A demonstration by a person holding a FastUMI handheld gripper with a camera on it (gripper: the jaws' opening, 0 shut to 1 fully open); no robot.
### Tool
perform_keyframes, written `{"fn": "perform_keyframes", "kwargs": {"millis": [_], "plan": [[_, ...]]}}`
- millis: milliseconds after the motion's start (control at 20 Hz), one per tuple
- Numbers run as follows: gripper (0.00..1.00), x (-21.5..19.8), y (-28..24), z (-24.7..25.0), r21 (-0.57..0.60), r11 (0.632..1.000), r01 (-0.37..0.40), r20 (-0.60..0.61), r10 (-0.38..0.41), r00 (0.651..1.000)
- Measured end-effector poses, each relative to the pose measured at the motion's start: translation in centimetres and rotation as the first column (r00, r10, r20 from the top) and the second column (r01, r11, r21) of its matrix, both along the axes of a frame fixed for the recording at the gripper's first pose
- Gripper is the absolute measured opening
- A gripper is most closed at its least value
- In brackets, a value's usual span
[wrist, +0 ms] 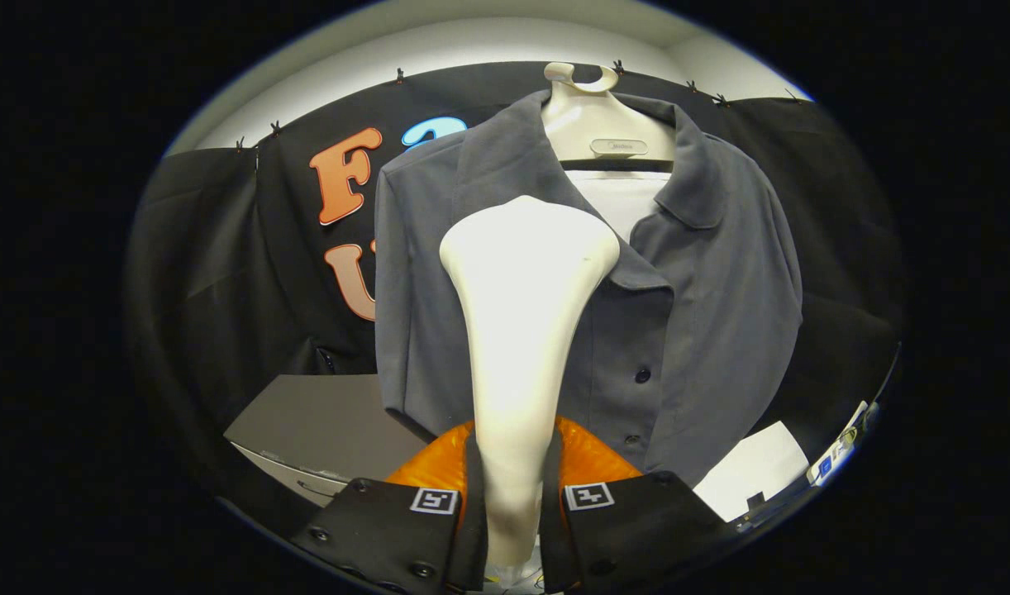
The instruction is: Iron the clothes twice with a garment steamer, once on the left side and once on the right side.
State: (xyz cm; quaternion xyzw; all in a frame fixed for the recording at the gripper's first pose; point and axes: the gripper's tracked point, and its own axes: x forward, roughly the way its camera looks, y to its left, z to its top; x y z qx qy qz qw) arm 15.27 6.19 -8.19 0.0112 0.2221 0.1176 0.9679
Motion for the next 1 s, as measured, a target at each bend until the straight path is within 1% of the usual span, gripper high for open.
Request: {"fn": "perform_keyframes", "kwargs": {"millis": [450,750,1000], "plan": [[0.33,-1.1,-1.7,-3.7,-0.004,0.999,-0.033,-0.079,0.033,0.996],[0.33,-2.0,-2.5,-6.9,-0.008,0.999,-0.053,-0.136,0.052,0.989],[0.33,-2.1,-2.9,-8.6,-0.004,0.998,-0.07,-0.172,0.068,0.983]]}}
